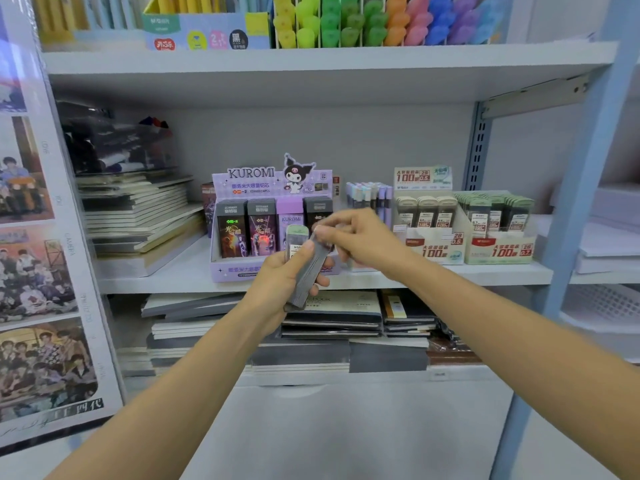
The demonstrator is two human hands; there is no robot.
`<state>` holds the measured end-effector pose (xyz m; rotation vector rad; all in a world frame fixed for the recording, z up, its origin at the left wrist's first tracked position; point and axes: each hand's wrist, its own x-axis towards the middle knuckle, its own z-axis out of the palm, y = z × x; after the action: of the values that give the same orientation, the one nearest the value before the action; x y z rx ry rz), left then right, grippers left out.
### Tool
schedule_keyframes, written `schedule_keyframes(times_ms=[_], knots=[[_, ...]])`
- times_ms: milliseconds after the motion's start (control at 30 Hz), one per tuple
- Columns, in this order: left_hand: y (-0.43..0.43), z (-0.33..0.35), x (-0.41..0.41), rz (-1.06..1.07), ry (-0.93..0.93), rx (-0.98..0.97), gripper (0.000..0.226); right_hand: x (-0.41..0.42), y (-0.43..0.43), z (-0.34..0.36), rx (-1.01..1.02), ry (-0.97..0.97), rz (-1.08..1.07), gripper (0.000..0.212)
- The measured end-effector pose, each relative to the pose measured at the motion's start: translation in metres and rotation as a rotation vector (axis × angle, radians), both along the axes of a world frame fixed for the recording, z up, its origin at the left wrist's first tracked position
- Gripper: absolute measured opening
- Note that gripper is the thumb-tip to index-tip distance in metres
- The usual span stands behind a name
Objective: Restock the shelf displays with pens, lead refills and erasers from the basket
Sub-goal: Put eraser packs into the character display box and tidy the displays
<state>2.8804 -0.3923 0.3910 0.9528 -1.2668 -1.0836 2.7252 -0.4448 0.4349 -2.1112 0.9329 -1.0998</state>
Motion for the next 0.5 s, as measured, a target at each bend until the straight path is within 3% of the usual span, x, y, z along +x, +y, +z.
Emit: schedule_keyframes(times_ms=[167, 333, 433, 500], knots=[[0.005, 0.006, -0.023, -0.037, 0.022, 0.145, 0.051, -0.030, 0.007, -0.002, 0.151, -0.134, 0.082, 0.021], [0.010, 0.012, -0.044, -0.057, 0.185, 0.169, 0.030, -0.068, 0.009, 0.001, 0.119, -0.156, 0.121, 0.013], [0.010, 0.013, -0.053, 0.022, 0.072, 0.128, 0.026, -0.092, 0.015, 0.005, 0.086, -0.116, 0.109, 0.029], [0.010, 0.012, -0.059, -0.038, 0.011, 0.071, 0.024, -0.105, 0.019, 0.007, 0.055, -0.084, 0.090, 0.028]])
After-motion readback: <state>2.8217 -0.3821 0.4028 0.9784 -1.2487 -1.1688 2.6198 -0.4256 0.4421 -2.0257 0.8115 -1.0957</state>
